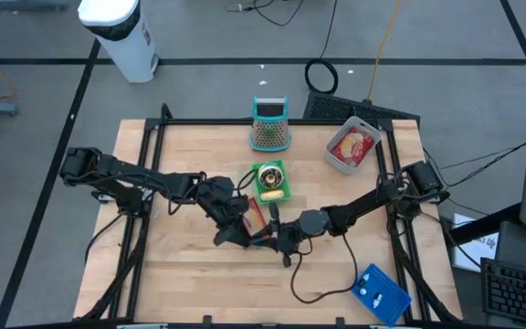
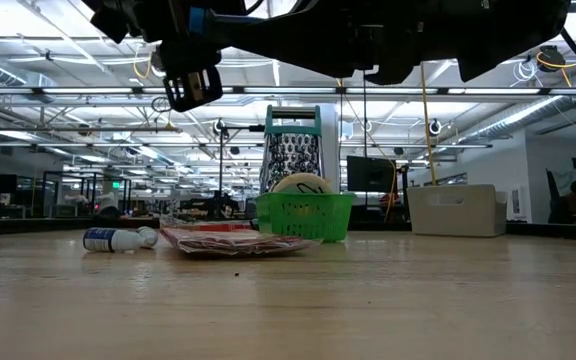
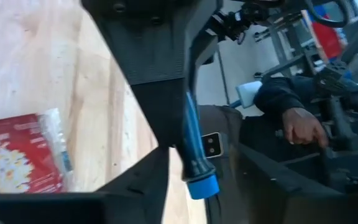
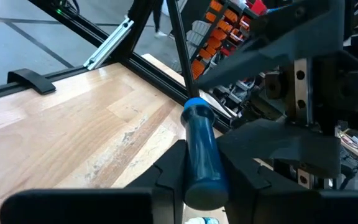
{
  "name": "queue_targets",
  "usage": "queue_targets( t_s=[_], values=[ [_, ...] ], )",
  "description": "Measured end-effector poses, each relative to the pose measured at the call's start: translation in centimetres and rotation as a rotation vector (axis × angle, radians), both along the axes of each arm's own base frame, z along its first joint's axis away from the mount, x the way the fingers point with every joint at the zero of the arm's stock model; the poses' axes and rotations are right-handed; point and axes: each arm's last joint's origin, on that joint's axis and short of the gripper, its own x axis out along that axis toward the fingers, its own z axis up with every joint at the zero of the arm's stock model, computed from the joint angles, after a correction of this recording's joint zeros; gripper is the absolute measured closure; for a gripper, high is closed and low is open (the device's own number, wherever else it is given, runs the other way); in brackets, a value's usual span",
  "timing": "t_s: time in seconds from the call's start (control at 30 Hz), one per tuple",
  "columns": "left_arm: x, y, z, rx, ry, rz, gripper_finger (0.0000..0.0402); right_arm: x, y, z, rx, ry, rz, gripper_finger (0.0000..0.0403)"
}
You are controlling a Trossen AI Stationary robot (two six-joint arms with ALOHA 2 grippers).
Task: Pick & Place Food Item
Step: Put the left blue food coloring bottle into the blue bin
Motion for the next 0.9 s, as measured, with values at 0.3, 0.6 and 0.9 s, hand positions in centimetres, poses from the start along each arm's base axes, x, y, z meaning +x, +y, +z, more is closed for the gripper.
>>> queue_targets(
  t_s=[0.3,0.6,0.9],
  values=[
    [-0.2,1.2,0.5,0.071,-0.053,0.036,0.0150,-1.8,1.2,1.6,0.102,0.149,0.025,0.0344],
    [0.0,2.1,0.1,0.330,-0.078,0.269,0.0135,-9.6,2.7,6.4,0.350,0.566,-0.002,0.0347],
    [0.1,2.7,-0.4,0.455,-0.032,0.496,0.0135,-20.0,4.0,9.6,0.744,0.989,-0.113,0.0337]
  ],
)
